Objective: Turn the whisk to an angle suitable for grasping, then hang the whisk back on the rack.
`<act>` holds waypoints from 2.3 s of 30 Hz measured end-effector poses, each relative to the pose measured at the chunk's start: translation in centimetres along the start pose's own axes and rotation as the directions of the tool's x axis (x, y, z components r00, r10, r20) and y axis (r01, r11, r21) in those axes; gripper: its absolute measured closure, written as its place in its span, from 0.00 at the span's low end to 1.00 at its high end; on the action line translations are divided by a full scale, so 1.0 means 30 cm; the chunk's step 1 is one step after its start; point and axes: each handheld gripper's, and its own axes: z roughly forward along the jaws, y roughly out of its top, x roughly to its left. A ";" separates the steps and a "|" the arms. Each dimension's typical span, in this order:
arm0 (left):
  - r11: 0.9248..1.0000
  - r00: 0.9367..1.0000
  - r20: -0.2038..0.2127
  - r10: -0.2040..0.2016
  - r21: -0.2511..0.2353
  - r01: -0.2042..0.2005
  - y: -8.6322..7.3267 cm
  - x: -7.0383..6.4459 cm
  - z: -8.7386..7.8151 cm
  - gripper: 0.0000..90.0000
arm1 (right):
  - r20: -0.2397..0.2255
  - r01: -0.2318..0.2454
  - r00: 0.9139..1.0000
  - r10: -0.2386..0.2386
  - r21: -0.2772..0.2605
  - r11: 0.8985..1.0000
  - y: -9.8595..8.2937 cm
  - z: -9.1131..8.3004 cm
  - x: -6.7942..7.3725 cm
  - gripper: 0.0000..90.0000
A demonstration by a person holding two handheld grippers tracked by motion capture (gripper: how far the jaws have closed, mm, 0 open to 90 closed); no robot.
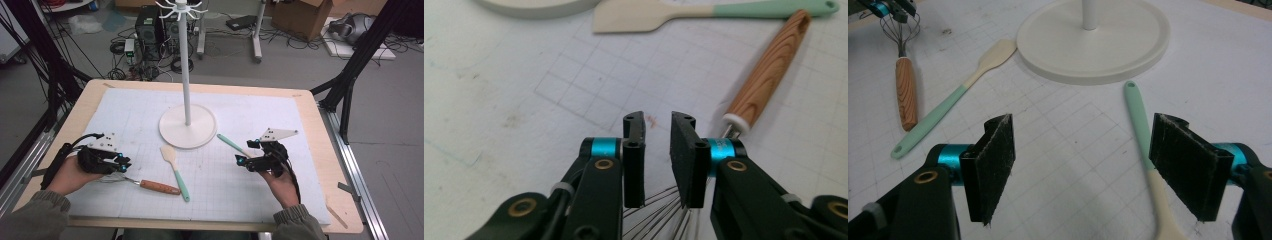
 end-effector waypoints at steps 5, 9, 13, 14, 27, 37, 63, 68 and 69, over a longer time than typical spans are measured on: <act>0.999 0.998 0.041 0.053 -0.015 -0.052 0.032 -0.035 0.010 0.76 | 0.001 0.003 1.000 -0.003 -0.007 1.000 -0.002 -0.007 -0.002 0.28; 0.996 0.993 0.072 0.089 -0.019 -0.087 0.045 -0.054 0.024 0.73 | 0.002 0.003 1.000 -0.003 -0.013 1.000 -0.006 -0.017 0.001 0.28; 0.995 0.991 0.088 0.103 -0.014 -0.102 0.048 -0.062 0.042 0.71 | 0.001 -0.005 1.000 0.005 -0.010 1.000 -0.013 -0.024 -0.001 0.28; 0.994 0.990 0.095 0.107 -0.010 -0.106 0.048 -0.064 0.048 0.71 | 0.004 -0.006 1.000 0.006 -0.013 1.000 -0.015 -0.026 -0.003 0.28; 0.984 0.970 0.172 0.171 0.013 -0.176 0.050 -0.109 0.137 0.68 | 0.007 -0.005 1.000 0.005 -0.008 1.000 -0.027 -0.031 -0.003 0.28; 0.977 0.955 0.224 0.193 0.045 -0.208 0.057 -0.124 0.184 0.68 | 0.003 -0.003 1.000 0.003 -0.003 1.000 -0.031 -0.027 -0.001 0.28; 0.951 0.928 0.263 0.265 0.090 -0.297 0.060 -0.146 0.192 0.75 | 0.008 0.004 1.000 -0.004 -0.002 1.000 -0.031 -0.020 0.007 0.28; 0.942 0.918 0.283 0.276 0.107 -0.317 0.069 -0.146 0.192 0.76 | 0.009 0.005 1.000 -0.005 0.002 1.000 -0.031 -0.018 0.011 0.28; 0.942 0.918 0.283 0.276 0.107 -0.317 0.069 -0.146 0.192 0.77 | 0.009 0.005 1.000 -0.005 0.002 1.000 -0.031 -0.018 0.011 0.28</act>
